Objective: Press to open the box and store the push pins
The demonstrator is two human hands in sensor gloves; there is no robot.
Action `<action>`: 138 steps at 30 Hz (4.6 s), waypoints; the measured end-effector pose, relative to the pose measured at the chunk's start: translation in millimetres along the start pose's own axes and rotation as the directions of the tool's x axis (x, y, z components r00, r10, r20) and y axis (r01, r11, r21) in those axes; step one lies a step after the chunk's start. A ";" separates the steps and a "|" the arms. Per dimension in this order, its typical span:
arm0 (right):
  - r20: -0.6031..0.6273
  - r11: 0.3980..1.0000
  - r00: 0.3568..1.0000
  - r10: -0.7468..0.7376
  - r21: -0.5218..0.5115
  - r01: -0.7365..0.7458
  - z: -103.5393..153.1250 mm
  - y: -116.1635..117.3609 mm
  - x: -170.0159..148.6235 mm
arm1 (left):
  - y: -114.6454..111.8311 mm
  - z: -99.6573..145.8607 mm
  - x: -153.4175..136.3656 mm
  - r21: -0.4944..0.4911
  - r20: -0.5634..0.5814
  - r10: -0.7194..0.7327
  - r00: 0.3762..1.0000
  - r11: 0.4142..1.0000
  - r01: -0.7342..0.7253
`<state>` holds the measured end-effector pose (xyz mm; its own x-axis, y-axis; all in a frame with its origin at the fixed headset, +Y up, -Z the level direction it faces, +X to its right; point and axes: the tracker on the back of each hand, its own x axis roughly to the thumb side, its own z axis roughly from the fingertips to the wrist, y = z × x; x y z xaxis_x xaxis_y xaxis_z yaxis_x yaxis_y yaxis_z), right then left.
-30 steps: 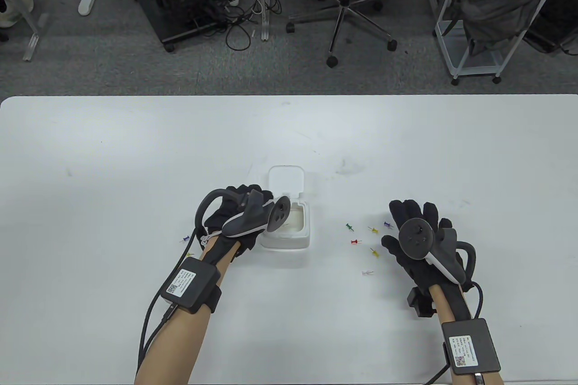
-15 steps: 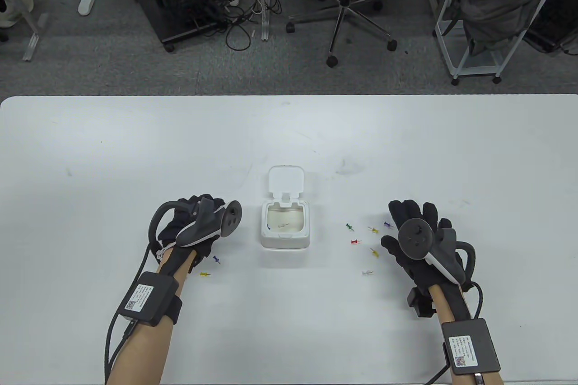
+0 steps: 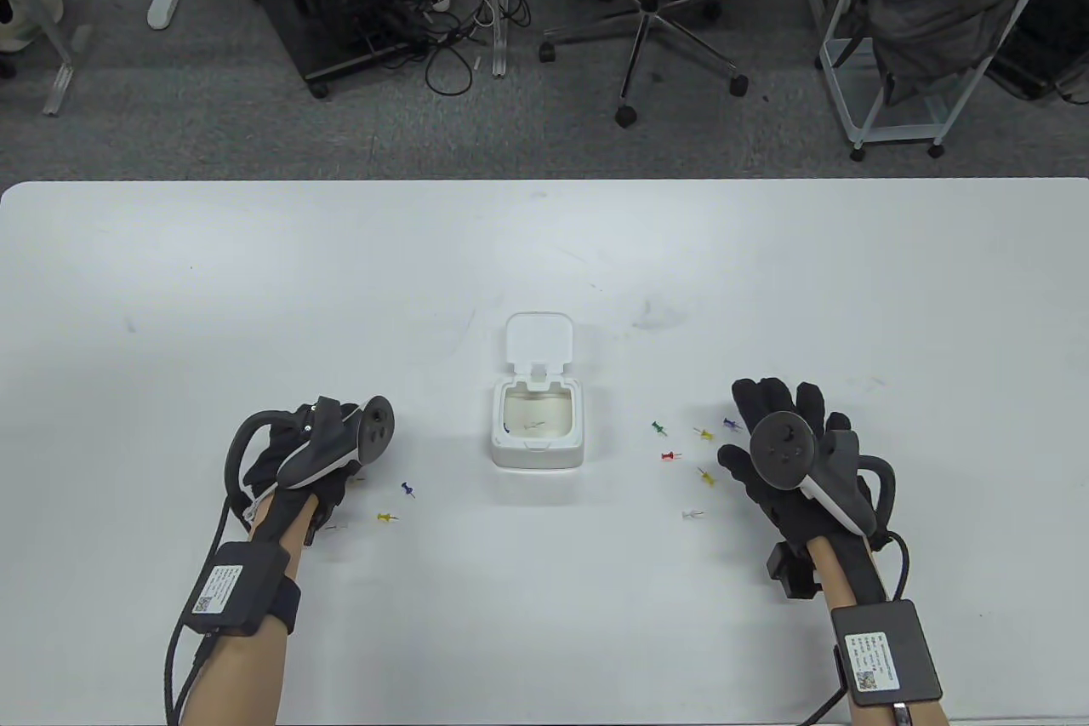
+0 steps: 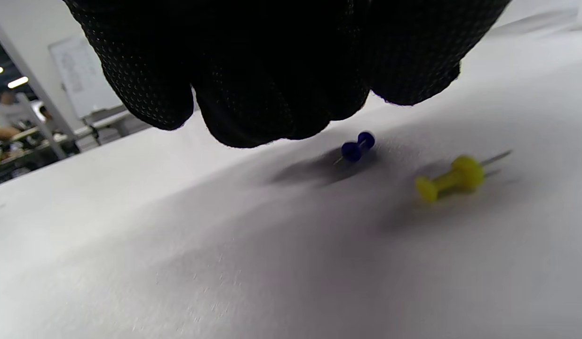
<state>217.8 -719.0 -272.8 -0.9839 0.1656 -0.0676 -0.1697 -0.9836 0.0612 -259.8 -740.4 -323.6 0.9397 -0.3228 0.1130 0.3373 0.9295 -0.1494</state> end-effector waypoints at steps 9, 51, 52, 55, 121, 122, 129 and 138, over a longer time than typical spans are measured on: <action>0.000 1.000 1.000 0.001 0.000 -0.001 0.2 -0.1 0.0 | -15.0 -1.6 -1.1 0.018 -0.021 -0.033 0.999 0.999 0.033; 0.002 1.000 1.000 -0.002 0.005 0.002 0.1 0.0 -0.1 | 83.7 -16.3 89.5 0.159 0.180 0.006 0.984 0.987 -0.035; 0.002 1.000 1.000 -0.003 0.006 0.003 0.1 -0.1 0.0 | 87.0 -17.1 94.7 0.163 0.189 0.005 0.982 0.986 -0.036; 0.003 1.000 1.000 -0.002 0.002 0.002 0.3 -0.6 0.2 | 95.0 -18.0 108.8 0.172 0.215 -0.002 0.977 0.984 -0.036; 0.004 1.000 1.000 -0.001 0.005 0.001 0.4 -0.1 1.0 | -9.2 29.1 7.6 0.058 0.145 -0.007 0.989 0.998 -0.001; 0.004 1.000 1.000 -0.001 0.005 0.001 0.3 0.0 0.9 | -12.3 28.7 6.7 0.049 0.143 -0.009 0.990 0.999 0.002; 0.004 1.000 1.000 0.000 0.008 0.000 0.5 0.4 1.1 | -19.7 30.4 9.6 0.095 0.126 -0.061 0.990 0.994 0.049; 0.003 1.000 1.000 -0.002 0.004 0.002 1.1 -0.3 0.4 | -21.5 29.1 12.6 0.093 0.128 -0.061 0.990 0.994 0.050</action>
<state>217.4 -718.5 -271.7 -0.9837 0.1679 -0.0652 -0.1721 -0.9829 0.0652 -256.9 -759.3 -290.4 0.9021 -0.3537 0.2471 0.3768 0.9249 -0.0518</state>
